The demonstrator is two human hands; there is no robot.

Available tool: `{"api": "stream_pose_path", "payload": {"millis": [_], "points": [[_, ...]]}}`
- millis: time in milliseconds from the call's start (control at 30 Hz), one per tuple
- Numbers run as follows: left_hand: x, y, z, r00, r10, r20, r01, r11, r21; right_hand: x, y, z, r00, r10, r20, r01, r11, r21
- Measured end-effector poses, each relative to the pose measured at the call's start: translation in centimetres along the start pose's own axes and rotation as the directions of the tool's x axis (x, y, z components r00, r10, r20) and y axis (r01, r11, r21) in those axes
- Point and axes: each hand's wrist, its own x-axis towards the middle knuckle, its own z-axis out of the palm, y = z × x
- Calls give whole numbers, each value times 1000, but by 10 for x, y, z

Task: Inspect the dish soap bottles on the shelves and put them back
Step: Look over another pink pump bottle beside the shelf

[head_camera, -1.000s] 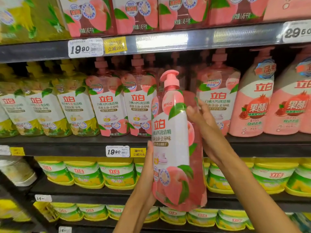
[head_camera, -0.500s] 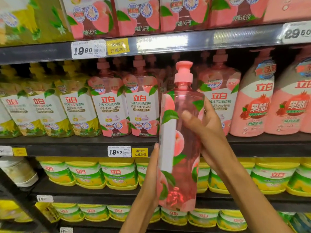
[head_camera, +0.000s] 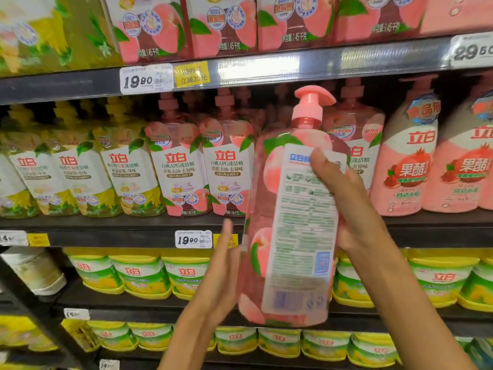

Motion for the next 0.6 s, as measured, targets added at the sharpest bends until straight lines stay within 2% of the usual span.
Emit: {"api": "stream_pose_path", "payload": {"millis": [67, 167, 300, 367, 467, 600], "points": [[-1, 8, -1, 999, 13, -49, -12, 1000, 4, -1, -4, 6, 997, -59, -40, 54, 992, -117], [-1, -3, 10, 994, 87, -65, -84, 996, 37, -2, -2, 12, 995, -47, -90, 28, 978, -206], [-4, -6, 10, 992, 120, -25, -121, 990, -77, -2, -2, 2, 998, -42, 44, 50, 975, -218], [-4, -5, 11, 992, 121, -35, -125, 981, -145, -1, -1, -1, 995, -23, 94, 38, 985, -168], [0, -5, 7, 993, 115, -22, -117, 979, -169, 1, 4, 2, 979, 87, 183, -83, 996, -30], [4, -4, -3, 996, 91, 20, -89, 992, -93, -4, 6, 5, 991, 25, 134, -23, 1000, -22]]}}
